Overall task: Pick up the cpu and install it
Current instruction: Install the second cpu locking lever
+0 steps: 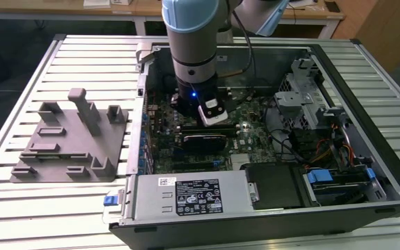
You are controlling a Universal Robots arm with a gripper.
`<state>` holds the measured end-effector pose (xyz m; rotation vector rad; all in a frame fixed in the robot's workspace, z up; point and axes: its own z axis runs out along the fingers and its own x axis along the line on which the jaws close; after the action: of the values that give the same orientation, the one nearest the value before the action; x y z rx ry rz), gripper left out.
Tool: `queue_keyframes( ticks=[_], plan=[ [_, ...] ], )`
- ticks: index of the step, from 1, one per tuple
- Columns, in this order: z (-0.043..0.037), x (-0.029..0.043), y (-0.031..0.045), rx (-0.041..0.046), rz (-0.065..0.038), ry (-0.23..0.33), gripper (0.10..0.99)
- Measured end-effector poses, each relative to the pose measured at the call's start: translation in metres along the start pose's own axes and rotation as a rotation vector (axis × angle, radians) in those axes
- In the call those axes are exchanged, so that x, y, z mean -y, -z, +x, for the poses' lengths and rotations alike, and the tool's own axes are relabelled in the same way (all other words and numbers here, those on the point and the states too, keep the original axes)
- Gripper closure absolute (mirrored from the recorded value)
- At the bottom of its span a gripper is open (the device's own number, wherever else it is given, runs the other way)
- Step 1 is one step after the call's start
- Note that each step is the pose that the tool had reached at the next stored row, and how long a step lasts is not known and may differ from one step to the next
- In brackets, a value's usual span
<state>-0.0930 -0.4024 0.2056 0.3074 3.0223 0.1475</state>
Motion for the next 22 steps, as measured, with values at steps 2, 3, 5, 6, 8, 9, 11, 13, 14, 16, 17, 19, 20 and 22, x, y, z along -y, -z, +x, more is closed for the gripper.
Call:
queue_keyframes(
  ticks=[2,3,5,6,8,9,11,13,14,16,17,19,20,22],
  plan=[
    [0.0010,0.0014,-0.0003,-0.0039,-0.019,-0.002,0.980],
    [0.0010,0.0020,-0.0003,-0.0073,-0.036,-0.003,0.980],
    [0.0008,0.0037,-0.0002,-0.0129,-0.064,-0.006,0.980],
    [0.0007,0.0050,-0.0003,-0.0140,-0.070,-0.007,0.980],
    [0.0006,0.0076,-0.0007,-0.0148,-0.074,-0.008,0.980],
    [0.0006,0.0090,-0.0007,-0.0151,-0.075,-0.008,0.980],
    [0.0008,0.0116,-0.0008,-0.0158,-0.079,-0.008,0.980],
    [0.0025,0.0134,-0.0011,-0.0180,-0.088,-0.008,0.980],
    [0.0036,0.0140,-0.0015,-0.0192,-0.094,-0.007,0.980],
    [0.0063,0.0151,-0.0026,-0.0215,-0.103,-0.004,0.980],
    [0.0075,0.0156,-0.0033,-0.0224,-0.106,-0.003,0.980],
    [0.0086,0.0159,-0.0048,-0.0234,-0.110,-0.001,0.980],
    [0.0088,0.0160,-0.0055,-0.0235,-0.110,0.000,0.980],
    [0.0095,0.0159,-0.0064,-0.0241,-0.111,0.002,0.980]
  ],
)
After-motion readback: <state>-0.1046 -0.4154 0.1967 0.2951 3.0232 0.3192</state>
